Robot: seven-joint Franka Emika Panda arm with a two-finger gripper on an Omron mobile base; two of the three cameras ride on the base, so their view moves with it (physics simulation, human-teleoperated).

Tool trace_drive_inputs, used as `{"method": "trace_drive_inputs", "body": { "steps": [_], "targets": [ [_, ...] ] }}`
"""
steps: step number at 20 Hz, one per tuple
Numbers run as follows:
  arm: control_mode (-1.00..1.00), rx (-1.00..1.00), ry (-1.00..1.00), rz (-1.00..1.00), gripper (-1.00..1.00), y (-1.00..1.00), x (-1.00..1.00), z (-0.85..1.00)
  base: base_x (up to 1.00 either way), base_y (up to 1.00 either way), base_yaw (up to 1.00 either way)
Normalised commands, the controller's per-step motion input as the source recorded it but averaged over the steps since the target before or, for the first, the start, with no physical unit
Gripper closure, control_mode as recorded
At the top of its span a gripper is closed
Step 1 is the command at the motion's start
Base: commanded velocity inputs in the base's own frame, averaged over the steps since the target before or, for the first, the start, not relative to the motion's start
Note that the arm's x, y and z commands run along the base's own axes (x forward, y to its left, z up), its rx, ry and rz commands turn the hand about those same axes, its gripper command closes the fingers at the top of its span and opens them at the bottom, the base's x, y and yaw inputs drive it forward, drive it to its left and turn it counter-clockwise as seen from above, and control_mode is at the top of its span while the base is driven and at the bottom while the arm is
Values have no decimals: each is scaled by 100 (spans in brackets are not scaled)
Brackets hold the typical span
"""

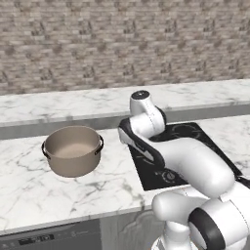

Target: Turn on the sink faucet. Then move the corn from the counter to the sink. Turn off the sink. Move the vegetable from the sink to the pot next to the stove. Finally move the pot to the rear right burner.

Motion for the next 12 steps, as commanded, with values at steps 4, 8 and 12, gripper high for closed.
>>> {"method": "trace_drive_inputs", "body": {
  "steps": [4,8,12],
  "targets": [
    [-100,-1,4,7,100,74,19,35,0,0,0],
    [-100,0,9,7,100,70,35,28,0,0,0],
    [-100,0,5,7,100,69,33,3,0,0,0]
  ]
}}
